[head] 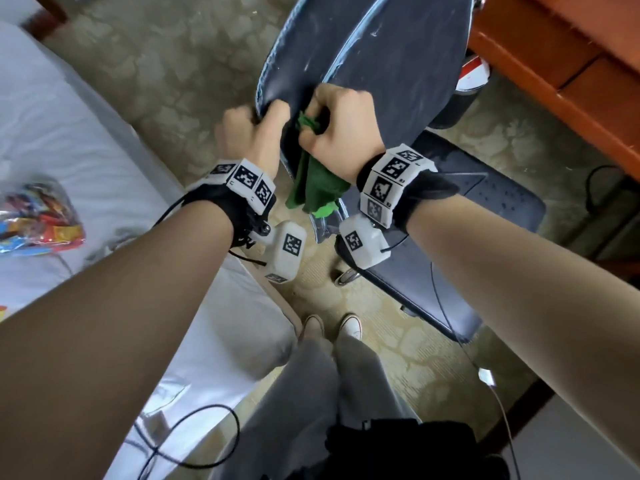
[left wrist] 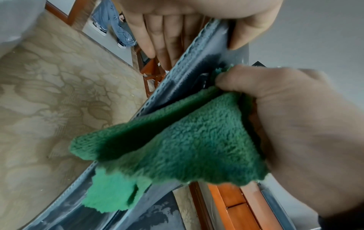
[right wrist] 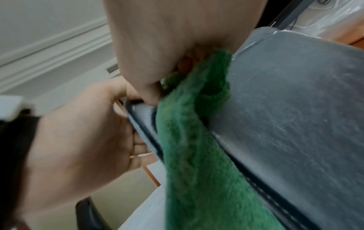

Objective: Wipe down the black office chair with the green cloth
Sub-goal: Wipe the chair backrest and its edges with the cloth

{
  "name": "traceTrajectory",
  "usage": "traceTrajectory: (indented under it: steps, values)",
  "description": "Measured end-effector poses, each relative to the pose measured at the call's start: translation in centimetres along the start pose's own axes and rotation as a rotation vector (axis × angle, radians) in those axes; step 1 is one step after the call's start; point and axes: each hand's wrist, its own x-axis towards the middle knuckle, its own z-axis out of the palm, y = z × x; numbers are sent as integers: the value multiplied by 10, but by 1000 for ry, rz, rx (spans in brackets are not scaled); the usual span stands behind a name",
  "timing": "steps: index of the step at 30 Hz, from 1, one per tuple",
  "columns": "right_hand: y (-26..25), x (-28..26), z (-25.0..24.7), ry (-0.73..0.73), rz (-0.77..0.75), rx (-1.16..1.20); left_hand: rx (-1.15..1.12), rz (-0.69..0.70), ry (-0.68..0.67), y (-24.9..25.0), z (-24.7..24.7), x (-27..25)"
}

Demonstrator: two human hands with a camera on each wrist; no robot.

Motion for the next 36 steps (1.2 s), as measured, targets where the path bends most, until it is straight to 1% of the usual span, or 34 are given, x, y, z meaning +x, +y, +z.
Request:
traceTrajectory:
  steps: [2, 4, 6, 7, 10, 12, 14, 16, 18, 21, 22, 25, 27, 29, 32, 33, 36]
  values:
    - [3, 12, -7, 64, 57, -6, -7, -27, -3, 3, -1, 1]
    - [6, 29, -17, 147, 128, -19, -4, -25, 0, 5, -1, 0]
    - [6, 41, -26, 152, 192, -83, 0, -20, -16, 7, -2, 0]
    - [5, 44, -28, 143, 193, -119, 0, -22, -23, 8, -3, 1]
    - [-3, 27, -19, 91, 101, -156, 5, -32, -54, 9, -6, 2]
    - [-6, 6, -6, 16, 9, -109, 20, -39, -64, 11, -8, 2]
    - [-7, -8, 2, -18, -47, -82, 30, -42, -76, 12, -10, -1]
    - [-8, -2, 2, -5, -49, -91, -4, -70, -67, 14, -12, -2]
    - [-4, 11, -4, 39, 7, -111, -14, -96, -62, 17, -12, -1]
    - [4, 37, -20, 121, 95, -117, 58, -104, -66, 22, -11, 0]
    - [6, 44, -26, 135, 108, -141, 50, -110, -68, 22, -9, 2]
    - [6, 58, -34, 107, 126, -217, -10, -117, -73, 20, -6, 7]
    - [5, 53, -32, 97, 110, -221, -14, -118, -80, 22, -4, 7]
    - [3, 38, -22, 78, 55, -169, -9, -129, -63, 23, -2, 6]
    - [-4, 7, -1, -21, -67, -79, -16, -158, -37, 22, 0, 5]
    - [-5, 2, 2, -35, -85, -60, -24, -168, -35, 22, 0, 5]
    - [0, 14, -4, -32, -86, -71, -36, -212, -26, 25, 0, 6]
